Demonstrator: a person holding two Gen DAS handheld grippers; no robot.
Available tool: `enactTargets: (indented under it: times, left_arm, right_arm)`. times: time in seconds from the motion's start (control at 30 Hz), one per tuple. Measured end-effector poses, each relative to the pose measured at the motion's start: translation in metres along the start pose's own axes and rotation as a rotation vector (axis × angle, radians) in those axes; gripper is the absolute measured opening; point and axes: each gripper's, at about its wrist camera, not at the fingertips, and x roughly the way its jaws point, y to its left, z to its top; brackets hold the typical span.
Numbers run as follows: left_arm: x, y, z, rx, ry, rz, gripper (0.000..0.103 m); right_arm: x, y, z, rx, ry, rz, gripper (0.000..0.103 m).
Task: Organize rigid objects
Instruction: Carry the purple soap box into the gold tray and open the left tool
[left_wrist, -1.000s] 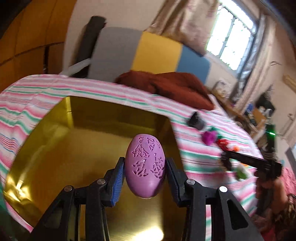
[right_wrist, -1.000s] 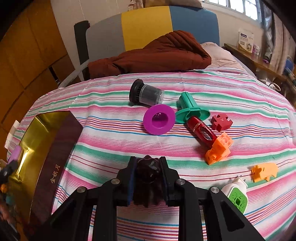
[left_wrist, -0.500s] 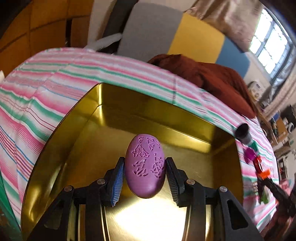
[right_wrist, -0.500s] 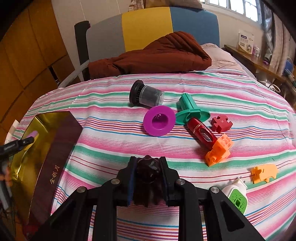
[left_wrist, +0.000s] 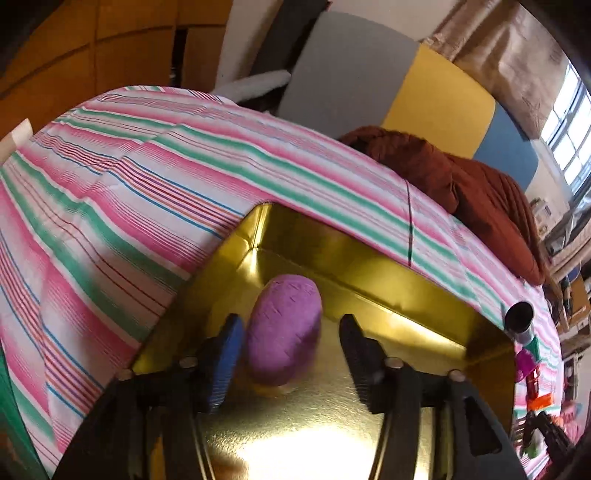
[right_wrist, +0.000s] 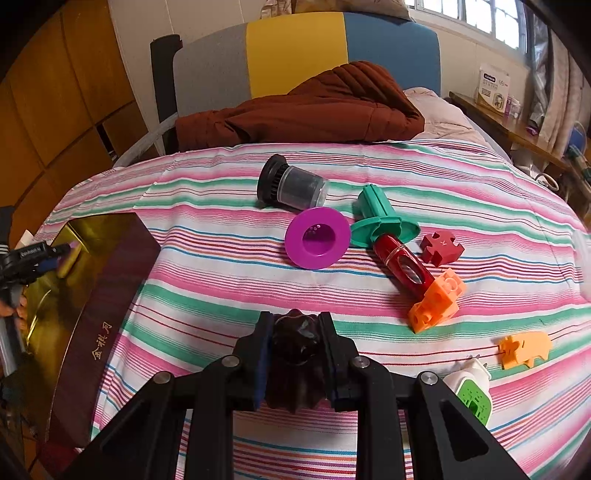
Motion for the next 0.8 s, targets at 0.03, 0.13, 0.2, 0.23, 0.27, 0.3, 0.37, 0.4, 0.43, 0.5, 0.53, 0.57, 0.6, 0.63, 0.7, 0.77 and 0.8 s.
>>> enactTargets:
  times: [0.03, 0.13, 0.2, 0.23, 0.27, 0.3, 0.37, 0.4, 0.43, 0.5, 0.53, 0.57, 0.6, 0.63, 0.7, 0.77, 0.8]
  left_arm:
    - [-0.006, 0.001, -0.001, -0.006, -0.011, -0.007, 0.062]
    - [-0.024, 0.004, -0.011, -0.014, -0.053, -0.016, 0.064]
    - [-0.033, 0.005, -0.019, -0.029, -0.048, -0.042, 0.064]
    - [-0.038, 0.005, -0.023, -0.038, -0.053, -0.063, 0.064]
    - [-0.042, 0.004, -0.027, -0.04, -0.061, -0.073, 0.064]
    - [-0.048, 0.002, -0.033, -0.034, -0.069, -0.078, 0.064]
    - [-0.057, -0.001, -0.045, -0.018, -0.078, -0.085, 0.064]
    - [-0.062, -0.003, -0.051, -0.015, -0.083, -0.089, 0.064]
    - [-0.065, -0.006, -0.058, -0.009, -0.084, -0.096, 0.064]
    - [-0.07, -0.012, -0.073, 0.012, -0.07, -0.118, 0.064]
    - [-0.073, -0.015, -0.08, 0.023, -0.063, -0.125, 0.064]
    - [-0.076, -0.017, -0.088, 0.037, -0.057, -0.137, 0.064]
    - [-0.079, -0.02, -0.094, 0.052, -0.05, -0.149, 0.064]
    - [-0.081, -0.022, -0.1, 0.068, -0.044, -0.16, 0.065]
    - [-0.085, -0.027, -0.111, 0.101, -0.034, -0.174, 0.069]
    - [-0.089, -0.029, -0.119, 0.131, -0.035, -0.166, 0.069]
    - [-0.091, -0.029, -0.123, 0.141, -0.035, -0.165, 0.069]
  right_arm:
    - [0.0, 0.0, 0.0, -0.002, 0.001, -0.002, 0.024]
    - [0.001, 0.001, 0.0, -0.006, 0.003, -0.006, 0.024]
    - [0.001, 0.001, -0.001, -0.008, 0.001, -0.008, 0.024]
    - [0.001, 0.001, -0.001, -0.008, 0.001, -0.009, 0.024]
    - [0.001, 0.002, -0.001, -0.008, 0.001, -0.011, 0.024]
    - [0.001, 0.002, -0.001, -0.008, 0.0, -0.012, 0.024]
    - [0.001, 0.002, -0.002, -0.009, -0.002, -0.014, 0.024]
    - [0.0, 0.002, -0.002, -0.009, -0.004, -0.014, 0.024]
    - [0.0, 0.002, -0.002, -0.008, -0.005, -0.011, 0.024]
    - [0.0, 0.002, -0.001, -0.003, -0.004, 0.0, 0.024]
    - [-0.001, 0.003, -0.001, 0.0, -0.005, 0.004, 0.024]
    - [-0.001, 0.003, -0.001, 0.006, -0.005, 0.01, 0.024]
    - [-0.002, 0.004, -0.001, 0.016, -0.006, 0.022, 0.024]
    - [-0.003, 0.004, -0.001, 0.026, -0.004, 0.035, 0.024]
    - [-0.004, 0.007, 0.0, 0.052, 0.003, 0.066, 0.024]
    - [-0.005, 0.014, 0.001, 0.055, 0.003, 0.087, 0.024]
    - [-0.007, 0.021, 0.003, 0.045, -0.001, 0.092, 0.024]
